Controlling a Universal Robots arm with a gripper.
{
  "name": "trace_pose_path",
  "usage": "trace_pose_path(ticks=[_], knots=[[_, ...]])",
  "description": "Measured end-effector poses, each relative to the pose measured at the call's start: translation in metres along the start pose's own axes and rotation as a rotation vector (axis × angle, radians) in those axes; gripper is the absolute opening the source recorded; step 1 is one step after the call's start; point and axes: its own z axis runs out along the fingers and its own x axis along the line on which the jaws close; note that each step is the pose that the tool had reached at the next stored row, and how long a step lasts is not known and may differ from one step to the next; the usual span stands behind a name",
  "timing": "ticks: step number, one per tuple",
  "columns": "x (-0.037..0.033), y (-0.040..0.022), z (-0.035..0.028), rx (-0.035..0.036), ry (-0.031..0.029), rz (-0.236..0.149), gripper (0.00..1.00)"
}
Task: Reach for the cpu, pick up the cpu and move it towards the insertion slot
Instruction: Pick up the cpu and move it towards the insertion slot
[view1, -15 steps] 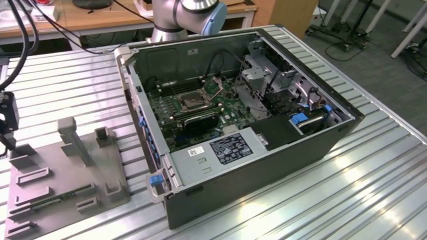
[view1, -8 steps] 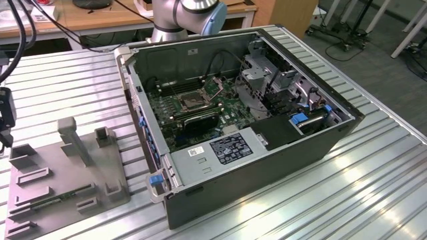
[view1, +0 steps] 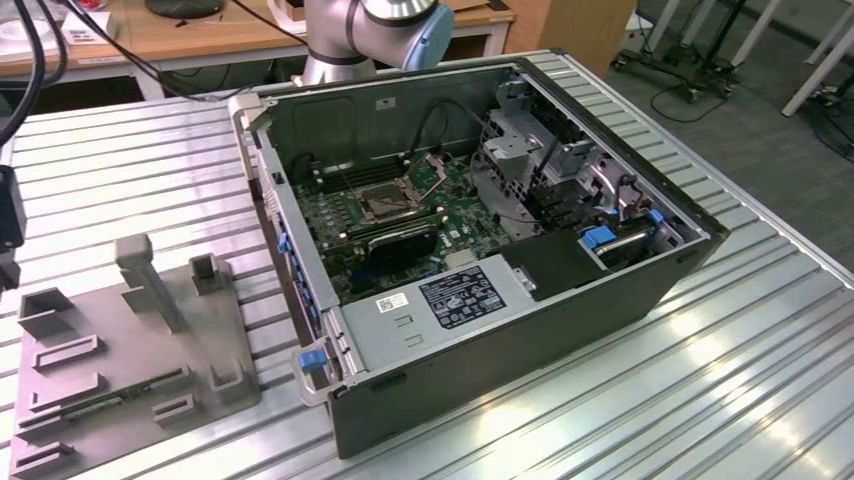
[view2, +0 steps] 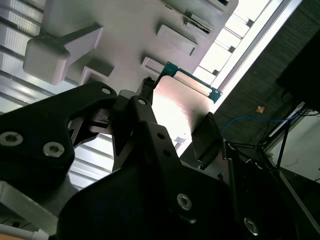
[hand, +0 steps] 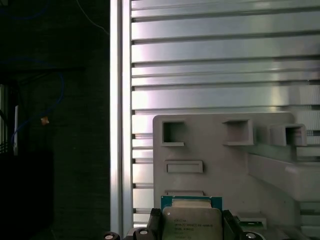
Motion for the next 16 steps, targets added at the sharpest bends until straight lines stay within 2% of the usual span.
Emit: trace_pose_path(ticks=[16], knots=[[-0.0001, 0.0003, -0.0147, -0.0001, -0.0001, 0.0, 0.55]])
